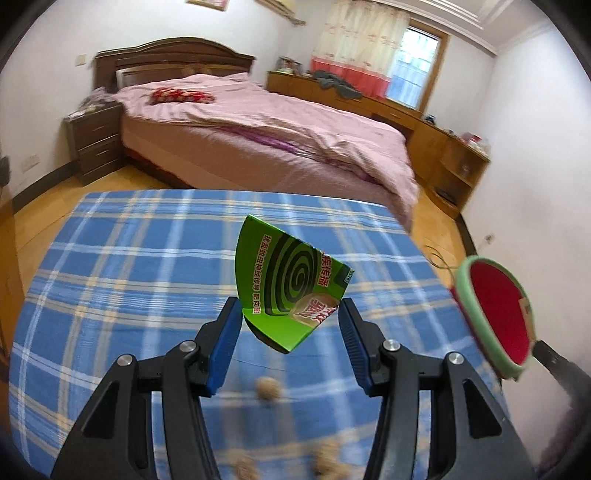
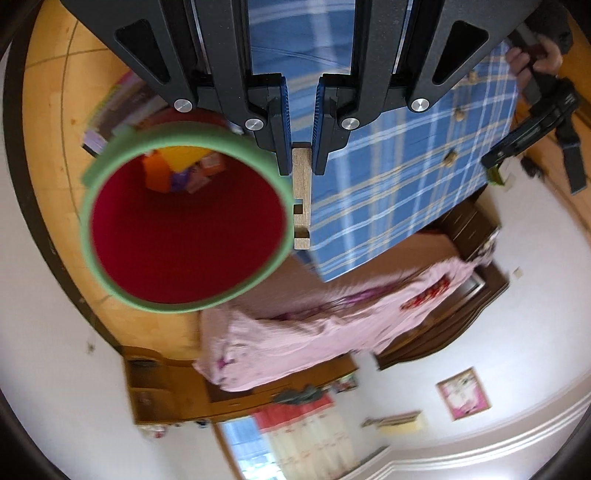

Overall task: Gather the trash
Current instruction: 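Carry the green box and wooden stick over the red bin with both grippers, then open both grippers over the red bin to drop the box and stick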

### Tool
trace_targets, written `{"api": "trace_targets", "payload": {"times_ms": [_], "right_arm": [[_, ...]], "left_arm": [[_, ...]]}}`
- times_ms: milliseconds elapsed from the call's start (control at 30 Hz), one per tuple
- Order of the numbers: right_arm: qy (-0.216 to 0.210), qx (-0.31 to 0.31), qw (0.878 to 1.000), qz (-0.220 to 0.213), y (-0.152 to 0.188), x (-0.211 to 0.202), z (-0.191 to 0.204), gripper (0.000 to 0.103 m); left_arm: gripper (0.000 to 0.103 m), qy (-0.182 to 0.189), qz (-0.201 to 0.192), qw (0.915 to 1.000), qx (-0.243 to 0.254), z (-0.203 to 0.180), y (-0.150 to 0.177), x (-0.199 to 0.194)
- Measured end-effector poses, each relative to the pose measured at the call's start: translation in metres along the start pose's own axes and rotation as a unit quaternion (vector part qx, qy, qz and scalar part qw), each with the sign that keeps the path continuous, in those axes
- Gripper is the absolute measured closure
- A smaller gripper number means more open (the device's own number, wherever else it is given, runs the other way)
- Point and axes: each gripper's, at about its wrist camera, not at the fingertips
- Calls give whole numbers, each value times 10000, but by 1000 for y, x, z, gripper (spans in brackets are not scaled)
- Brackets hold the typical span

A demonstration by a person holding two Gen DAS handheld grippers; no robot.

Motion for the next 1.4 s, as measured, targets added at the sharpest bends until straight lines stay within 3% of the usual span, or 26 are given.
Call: {"api": "trace_targets", "payload": {"times_ms": [400,600,900,1167,1400], "right_arm": [[371,351,9980,-367,-4,-29,-61,93],[410,477,9970,-446,-13,-24,-88,93],[562,590,9960,-364,-17,-12,-123,93],[531,604,9962,-343,-14,-11,-130,90],[403,589,9967,-377,-14,-20,-124,84]], "left_arm": [[49,719,294,9919,1001,-121,5,-10],[49,844,348,9841,1521,-180,9,3],[49,1273,615,9717,1893,-250,21,37],[49,1428,884,9610,2198,-285,36,59],[49,1364,884,9632,2141,-281,38,52]]}}
Point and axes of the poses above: each gripper's, at about its wrist camera, not at the fingertips, and x roughly the way its jaws point, z to its left, y to its underside, and after that the axes turned 8 degrees about -y, right-handed
